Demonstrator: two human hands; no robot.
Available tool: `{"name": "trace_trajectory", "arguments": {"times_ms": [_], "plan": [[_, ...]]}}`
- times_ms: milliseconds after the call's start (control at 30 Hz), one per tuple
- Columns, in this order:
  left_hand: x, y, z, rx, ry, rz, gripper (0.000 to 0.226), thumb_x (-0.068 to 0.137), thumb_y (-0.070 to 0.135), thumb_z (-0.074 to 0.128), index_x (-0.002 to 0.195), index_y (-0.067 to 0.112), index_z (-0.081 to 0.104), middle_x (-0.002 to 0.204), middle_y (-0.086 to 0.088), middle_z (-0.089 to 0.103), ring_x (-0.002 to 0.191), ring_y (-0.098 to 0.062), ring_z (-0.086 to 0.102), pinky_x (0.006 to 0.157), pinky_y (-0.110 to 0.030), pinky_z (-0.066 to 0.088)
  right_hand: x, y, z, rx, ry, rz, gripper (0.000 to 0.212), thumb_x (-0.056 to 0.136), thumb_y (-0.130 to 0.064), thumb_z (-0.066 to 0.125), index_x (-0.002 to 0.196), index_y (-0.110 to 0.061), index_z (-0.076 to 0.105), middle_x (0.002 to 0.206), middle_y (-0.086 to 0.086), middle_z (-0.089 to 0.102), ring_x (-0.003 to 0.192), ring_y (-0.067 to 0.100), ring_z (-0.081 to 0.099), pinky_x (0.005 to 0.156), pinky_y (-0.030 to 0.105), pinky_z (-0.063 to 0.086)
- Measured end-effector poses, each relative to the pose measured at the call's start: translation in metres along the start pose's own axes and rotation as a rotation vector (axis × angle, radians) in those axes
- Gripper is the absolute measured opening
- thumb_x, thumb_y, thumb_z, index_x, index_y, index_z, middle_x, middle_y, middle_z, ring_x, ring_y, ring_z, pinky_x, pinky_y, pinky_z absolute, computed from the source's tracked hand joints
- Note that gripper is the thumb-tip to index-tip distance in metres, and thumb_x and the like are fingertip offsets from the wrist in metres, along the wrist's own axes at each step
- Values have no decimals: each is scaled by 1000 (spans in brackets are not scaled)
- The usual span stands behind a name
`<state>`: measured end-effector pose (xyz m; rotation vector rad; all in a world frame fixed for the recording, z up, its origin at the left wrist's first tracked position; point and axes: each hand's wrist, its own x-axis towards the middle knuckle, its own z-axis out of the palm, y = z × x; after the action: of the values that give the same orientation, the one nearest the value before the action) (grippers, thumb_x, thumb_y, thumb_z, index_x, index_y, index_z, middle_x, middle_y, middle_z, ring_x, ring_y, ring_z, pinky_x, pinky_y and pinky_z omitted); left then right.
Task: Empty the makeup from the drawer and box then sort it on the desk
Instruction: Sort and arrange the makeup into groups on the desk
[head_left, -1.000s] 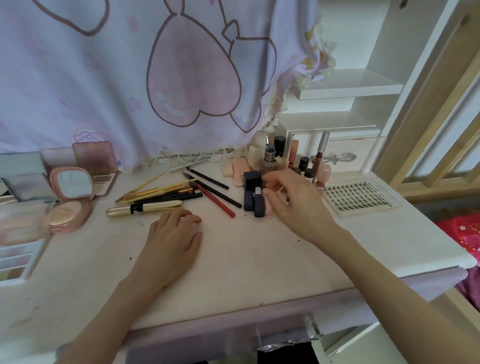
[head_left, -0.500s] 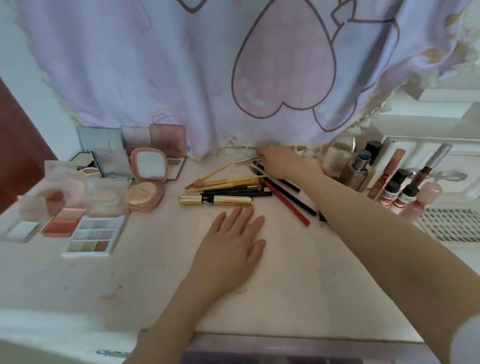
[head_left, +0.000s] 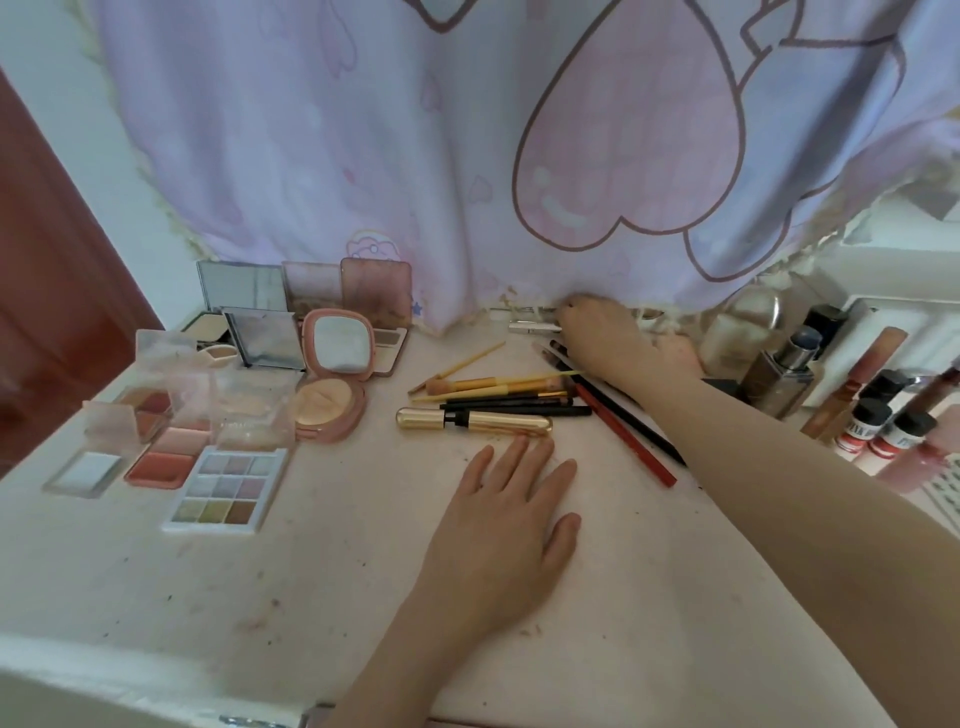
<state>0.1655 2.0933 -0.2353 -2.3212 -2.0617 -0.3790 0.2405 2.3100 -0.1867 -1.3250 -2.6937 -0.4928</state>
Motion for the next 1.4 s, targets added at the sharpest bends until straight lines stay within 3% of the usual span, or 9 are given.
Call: {"name": "trace_trajectory", "arguments": {"times_ms": [133,267,333,467,567,700,867,967,1400], "plan": [[0,-1,-2,-41,-13,8,54,91,45,21,137,26,43,146,-1,38,137,-20,32,109,-40,12,-14,2,-13,270,111,68,21,92,-3,43,111,-1,53,114,16,52,92,31,56,71,36,44],[0,-4,-1,-47,-32,24,71,82,53,-2,145,30,22,156,6,11,143,-12,3,112,-30,-6,-57,2,-46,608,80,161,18,97,-18,40,110,-7,48,89,5,57,68,13,50,54,21,35],[-1,-4,-2,-50,-33,31,74,79,53,-6,145,32,21,156,8,10,143,-9,-1,113,-29,-7,-87,0,-54,683,53,172,14,98,-23,39,105,-17,49,77,-5,51,62,3,42,52,16,28],[-2,-3,-5,-102,-10,30,70,82,54,0,141,32,29,153,10,19,142,-7,7,111,-23,-3,-142,-3,-60,857,-37,143,17,98,-30,42,87,-22,52,65,-9,45,59,8,42,51,20,31],[-6,2,-12,-310,73,-55,44,95,41,37,137,32,31,144,11,33,131,-6,32,103,-20,23,-179,-6,-62,870,-204,184,23,99,-32,37,105,-24,58,67,-9,46,55,6,40,49,14,35],[-16,11,-16,-380,171,57,62,84,35,60,135,35,24,131,12,35,102,-1,45,84,-21,43,-214,-10,-55,905,-290,111,23,99,-29,38,106,-21,59,72,-6,50,59,6,42,56,19,34],[-16,16,-12,-322,271,308,23,94,42,35,108,26,44,100,4,49,78,0,41,70,-17,41,-233,-10,-52,858,-293,-2,20,98,-31,40,105,-23,57,79,-5,57,68,12,50,66,28,40],[-17,16,-9,-351,291,332,33,97,47,21,102,24,45,92,7,45,75,-4,41,70,-18,38,-235,-11,-49,836,-268,-40,17,98,-31,40,105,-24,55,69,-12,49,61,7,44,61,26,37],[-18,14,-8,-326,275,333,36,98,45,20,100,22,47,88,16,36,71,-1,35,72,-4,33,-235,-12,-50,797,-316,-46,22,97,-37,41,110,-24,54,73,-10,52,64,10,48,61,26,39]]}}
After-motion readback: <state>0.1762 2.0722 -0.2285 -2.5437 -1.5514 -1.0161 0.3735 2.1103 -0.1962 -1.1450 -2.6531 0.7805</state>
